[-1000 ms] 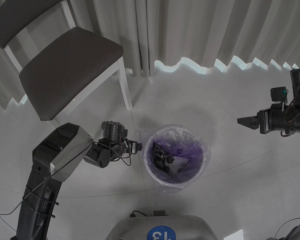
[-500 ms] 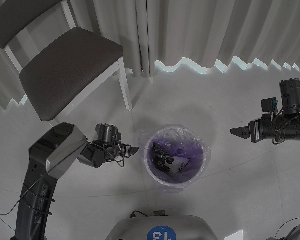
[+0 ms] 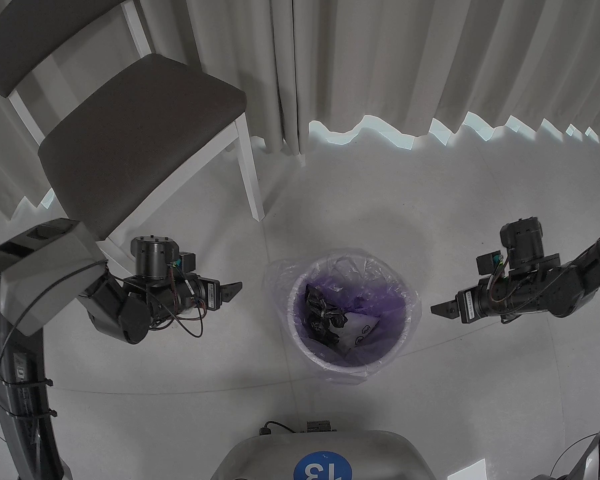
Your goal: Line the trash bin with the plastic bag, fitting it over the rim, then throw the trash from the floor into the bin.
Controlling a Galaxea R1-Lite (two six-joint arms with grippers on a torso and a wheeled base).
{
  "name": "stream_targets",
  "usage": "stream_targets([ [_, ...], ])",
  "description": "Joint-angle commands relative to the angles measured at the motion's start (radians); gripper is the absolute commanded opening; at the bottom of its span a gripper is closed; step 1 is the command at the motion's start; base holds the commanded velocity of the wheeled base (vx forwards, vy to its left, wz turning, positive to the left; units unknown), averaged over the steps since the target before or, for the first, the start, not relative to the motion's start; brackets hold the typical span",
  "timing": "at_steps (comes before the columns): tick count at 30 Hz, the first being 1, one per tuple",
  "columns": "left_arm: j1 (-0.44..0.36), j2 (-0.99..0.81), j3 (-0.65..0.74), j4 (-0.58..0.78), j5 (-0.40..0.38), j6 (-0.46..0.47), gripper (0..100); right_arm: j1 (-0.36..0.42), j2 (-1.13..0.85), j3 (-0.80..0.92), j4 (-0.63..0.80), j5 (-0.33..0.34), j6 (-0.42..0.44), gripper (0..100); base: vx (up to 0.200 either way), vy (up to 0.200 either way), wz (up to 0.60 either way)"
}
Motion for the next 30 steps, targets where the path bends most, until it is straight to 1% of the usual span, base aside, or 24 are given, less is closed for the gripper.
stream_targets([
  [1,0.038,-0.143,0.067,-0.039,-0.007,-0.005,100,-0.021,0.198,-0.013,-0.055,0.009,-0.021,100,0.0,0.0,0.0],
  [10,0.039,-0.176,0.088,-0.04,-0.007,-0.008,100,-0.034,0.325,-0.134,-0.062,0.009,-0.023,100,0.0,0.0,0.0],
  [11,0.039,-0.177,0.093,-0.042,-0.005,-0.008,100,-0.037,0.36,-0.188,-0.062,0.009,-0.02,100,0.0,0.0,0.0],
  [13,0.039,-0.179,0.096,-0.042,-0.005,-0.008,100,-0.041,0.373,-0.216,-0.061,0.011,-0.02,100,0.0,0.0,0.0],
  [15,0.039,-0.195,0.119,-0.057,-0.007,-0.007,100,-0.054,0.408,-0.3,-0.05,0.012,-0.014,100,0.0,0.0,0.0],
  [16,0.039,-0.195,0.119,-0.057,-0.007,-0.007,100,-0.054,0.408,-0.3,-0.05,0.012,-0.014,100,0.0,0.0,0.0],
  [19,0.036,-0.208,0.134,-0.093,-0.005,-0.005,100,-0.066,0.469,-0.378,-0.047,0.012,-0.015,100,0.0,0.0,0.0],
  [26,0.036,-0.211,0.147,-0.096,-0.005,-0.007,100,-0.064,0.595,-0.541,-0.052,0.011,-0.006,100,0.0,0.0,0.0],
  [28,0.036,-0.212,0.148,-0.099,-0.005,-0.007,100,-0.064,0.611,-0.572,-0.053,0.011,0.008,100,0.0,0.0,0.0],
  [29,0.036,-0.212,0.145,-0.1,-0.005,-0.007,100,-0.06,0.637,-0.628,-0.053,0.011,0.054,100,0.0,0.0,0.0],
  [30,0.036,-0.215,0.145,-0.1,-0.005,-0.007,100,-0.058,0.652,-0.657,-0.052,0.009,0.08,100,0.0,0.0,0.0],
])
